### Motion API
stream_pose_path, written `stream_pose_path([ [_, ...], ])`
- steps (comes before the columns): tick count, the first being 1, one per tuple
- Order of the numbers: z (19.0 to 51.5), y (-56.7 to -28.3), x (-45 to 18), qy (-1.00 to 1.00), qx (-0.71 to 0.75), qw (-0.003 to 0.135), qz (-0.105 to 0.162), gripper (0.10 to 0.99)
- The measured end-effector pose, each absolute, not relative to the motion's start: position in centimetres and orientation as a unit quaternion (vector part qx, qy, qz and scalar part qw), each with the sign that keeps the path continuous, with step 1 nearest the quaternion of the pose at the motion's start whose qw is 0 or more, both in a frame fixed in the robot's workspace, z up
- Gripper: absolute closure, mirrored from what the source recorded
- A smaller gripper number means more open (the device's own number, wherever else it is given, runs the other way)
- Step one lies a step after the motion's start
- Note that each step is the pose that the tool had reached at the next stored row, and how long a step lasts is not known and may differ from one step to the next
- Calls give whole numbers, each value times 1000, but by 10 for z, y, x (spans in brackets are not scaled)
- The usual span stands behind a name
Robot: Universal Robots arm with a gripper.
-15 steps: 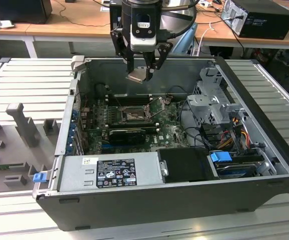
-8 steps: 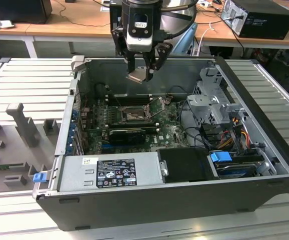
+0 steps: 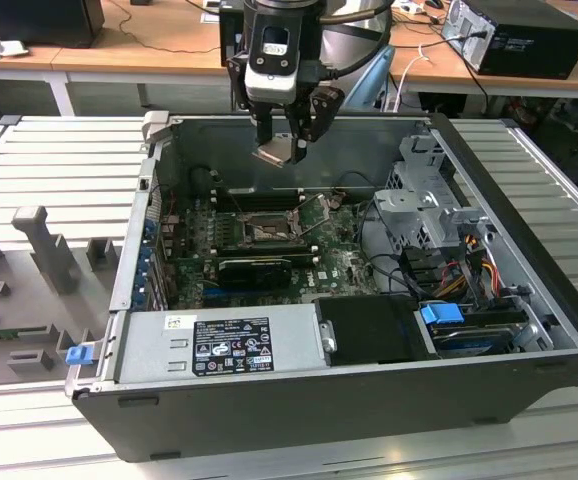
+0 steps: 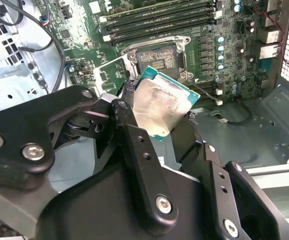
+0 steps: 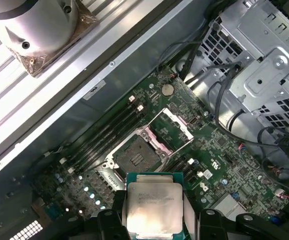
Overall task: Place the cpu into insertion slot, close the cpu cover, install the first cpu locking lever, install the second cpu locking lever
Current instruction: 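Place the cpu into insertion slot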
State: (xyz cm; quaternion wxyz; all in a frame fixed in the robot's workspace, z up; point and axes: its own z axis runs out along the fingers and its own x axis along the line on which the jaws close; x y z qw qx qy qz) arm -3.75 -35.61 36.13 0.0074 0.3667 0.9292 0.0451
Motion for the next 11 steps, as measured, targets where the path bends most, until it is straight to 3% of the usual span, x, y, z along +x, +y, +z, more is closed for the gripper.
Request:
stream_pose_path([
  [11,361,-356,-37,908,416,10,45,549],
])
